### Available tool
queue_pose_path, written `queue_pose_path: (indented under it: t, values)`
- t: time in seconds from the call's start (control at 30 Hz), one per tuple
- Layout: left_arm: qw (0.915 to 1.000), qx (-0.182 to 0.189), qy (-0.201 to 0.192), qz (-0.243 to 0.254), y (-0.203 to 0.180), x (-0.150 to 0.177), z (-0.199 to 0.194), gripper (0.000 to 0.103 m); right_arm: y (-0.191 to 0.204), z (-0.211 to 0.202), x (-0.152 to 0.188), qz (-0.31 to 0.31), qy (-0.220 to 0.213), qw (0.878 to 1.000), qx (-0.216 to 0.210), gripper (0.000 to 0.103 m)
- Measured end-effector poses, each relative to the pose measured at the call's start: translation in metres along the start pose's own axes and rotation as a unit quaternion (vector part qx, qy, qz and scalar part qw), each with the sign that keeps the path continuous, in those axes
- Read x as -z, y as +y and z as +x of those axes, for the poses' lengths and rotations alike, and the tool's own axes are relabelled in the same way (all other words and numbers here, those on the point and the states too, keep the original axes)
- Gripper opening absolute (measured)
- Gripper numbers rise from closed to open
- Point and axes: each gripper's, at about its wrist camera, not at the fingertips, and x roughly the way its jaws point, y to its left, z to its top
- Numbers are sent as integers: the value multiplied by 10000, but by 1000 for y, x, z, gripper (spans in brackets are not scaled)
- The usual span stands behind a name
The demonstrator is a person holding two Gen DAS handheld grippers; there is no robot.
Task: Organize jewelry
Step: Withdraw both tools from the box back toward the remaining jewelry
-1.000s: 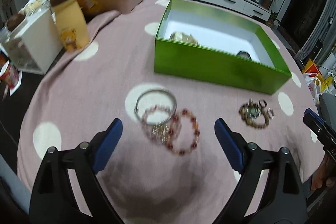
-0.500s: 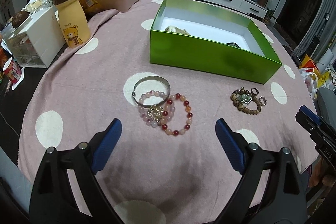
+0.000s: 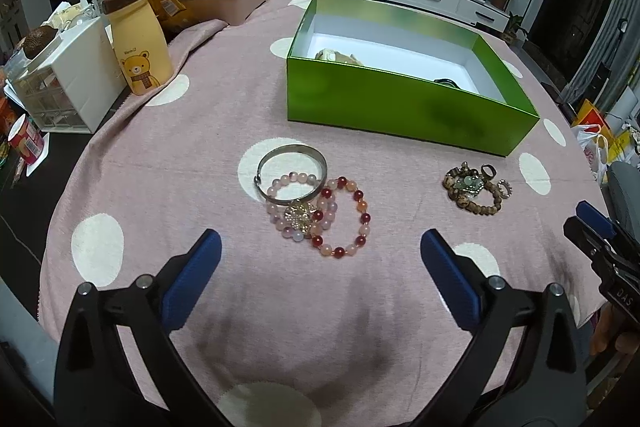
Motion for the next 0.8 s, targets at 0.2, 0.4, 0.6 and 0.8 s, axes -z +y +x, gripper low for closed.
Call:
queue_pose_path:
  t: [0.2,0.4,0.6,0.8]
  values:
    - [10000,-62,7,-15,3,-2,3,101,-3,4,1,21,48,10000,83,70]
    - [9999,-123,-24,-22,8,-4,4,101,-8,11,0,68,106,9998,178,70]
    - [9997,-218,-30,-120,17,-7,7,101,-14,20,-1,13,177,9995,253,70]
    - [9997,-159,-75,-192,23,-9,8,101,-22,29,0,-43,252,9992,307,70]
